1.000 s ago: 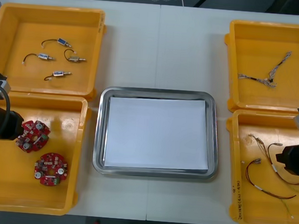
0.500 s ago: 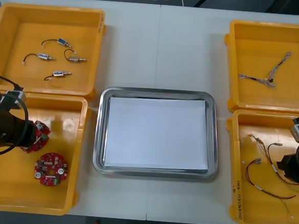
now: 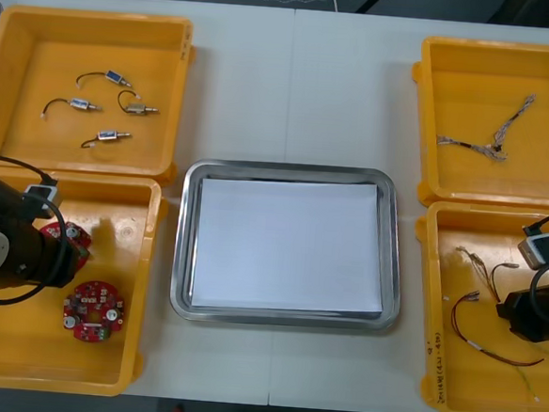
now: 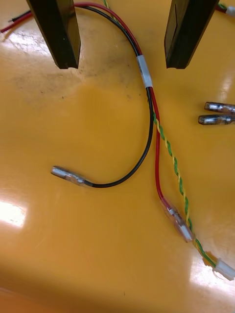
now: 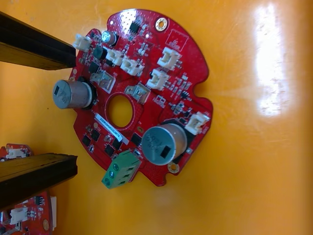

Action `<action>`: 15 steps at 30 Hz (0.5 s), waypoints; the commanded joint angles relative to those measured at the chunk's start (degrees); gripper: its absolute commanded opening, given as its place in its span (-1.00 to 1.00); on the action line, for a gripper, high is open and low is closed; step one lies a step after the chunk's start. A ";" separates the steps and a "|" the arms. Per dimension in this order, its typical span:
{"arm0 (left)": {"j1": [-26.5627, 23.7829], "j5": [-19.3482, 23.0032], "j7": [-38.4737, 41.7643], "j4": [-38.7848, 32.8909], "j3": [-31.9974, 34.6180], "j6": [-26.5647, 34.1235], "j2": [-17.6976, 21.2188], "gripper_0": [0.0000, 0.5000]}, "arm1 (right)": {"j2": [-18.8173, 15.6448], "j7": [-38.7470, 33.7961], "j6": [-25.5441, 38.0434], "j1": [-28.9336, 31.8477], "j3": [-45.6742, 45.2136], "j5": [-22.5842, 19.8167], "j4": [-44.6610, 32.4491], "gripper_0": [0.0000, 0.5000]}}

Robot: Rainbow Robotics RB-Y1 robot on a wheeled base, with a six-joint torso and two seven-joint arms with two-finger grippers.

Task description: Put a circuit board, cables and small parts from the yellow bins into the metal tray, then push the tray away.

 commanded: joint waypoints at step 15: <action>1.75 -2.37 6.57 1.52 -3.28 -4.73 -0.76 0.22 | -2.04 0.75 -3.89 2.14 2.58 -1.23 1.85 1.00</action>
